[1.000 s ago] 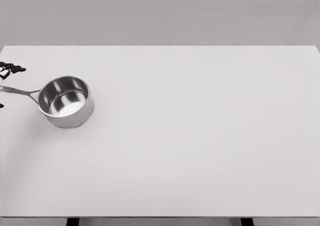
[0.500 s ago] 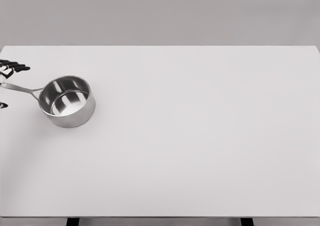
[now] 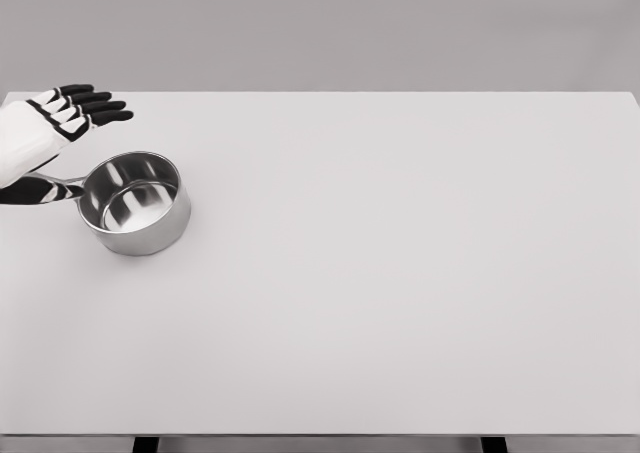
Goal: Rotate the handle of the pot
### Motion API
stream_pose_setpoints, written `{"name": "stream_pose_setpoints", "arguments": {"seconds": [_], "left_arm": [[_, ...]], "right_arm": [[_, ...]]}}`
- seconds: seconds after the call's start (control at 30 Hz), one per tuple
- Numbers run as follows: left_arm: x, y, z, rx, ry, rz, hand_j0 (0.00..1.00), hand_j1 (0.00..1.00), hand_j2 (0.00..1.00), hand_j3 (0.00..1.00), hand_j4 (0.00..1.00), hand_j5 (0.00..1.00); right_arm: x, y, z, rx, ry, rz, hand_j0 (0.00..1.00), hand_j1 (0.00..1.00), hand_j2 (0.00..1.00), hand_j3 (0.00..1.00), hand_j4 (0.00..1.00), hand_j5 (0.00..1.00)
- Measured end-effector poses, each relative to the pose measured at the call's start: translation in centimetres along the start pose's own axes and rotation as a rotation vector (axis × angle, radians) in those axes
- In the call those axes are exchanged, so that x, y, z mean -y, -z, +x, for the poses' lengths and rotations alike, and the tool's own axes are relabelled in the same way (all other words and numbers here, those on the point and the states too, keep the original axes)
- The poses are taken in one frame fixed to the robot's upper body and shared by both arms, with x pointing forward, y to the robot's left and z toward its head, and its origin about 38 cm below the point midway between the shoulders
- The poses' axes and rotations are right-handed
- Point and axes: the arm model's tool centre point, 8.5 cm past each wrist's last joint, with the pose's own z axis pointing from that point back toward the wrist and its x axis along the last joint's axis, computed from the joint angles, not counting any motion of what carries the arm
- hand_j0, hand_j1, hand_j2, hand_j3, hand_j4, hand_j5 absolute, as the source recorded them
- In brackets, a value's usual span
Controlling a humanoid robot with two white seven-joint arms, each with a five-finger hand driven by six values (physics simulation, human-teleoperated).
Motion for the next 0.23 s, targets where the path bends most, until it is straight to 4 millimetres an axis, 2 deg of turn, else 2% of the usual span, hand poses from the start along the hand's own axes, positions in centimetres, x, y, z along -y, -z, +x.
{"name": "stream_pose_setpoints", "arguments": {"seconds": [0.23], "left_arm": [[0.7, 0.8, 1.3, 0.048, -0.022, -0.014, 1.00, 1.00, 1.00, 1.00, 1.00, 1.00]], "right_arm": [[0.0, 0.0, 0.0, 0.000, 0.000, 0.000, 1.00, 1.00, 1.00, 1.00, 1.00, 1.00]]}}
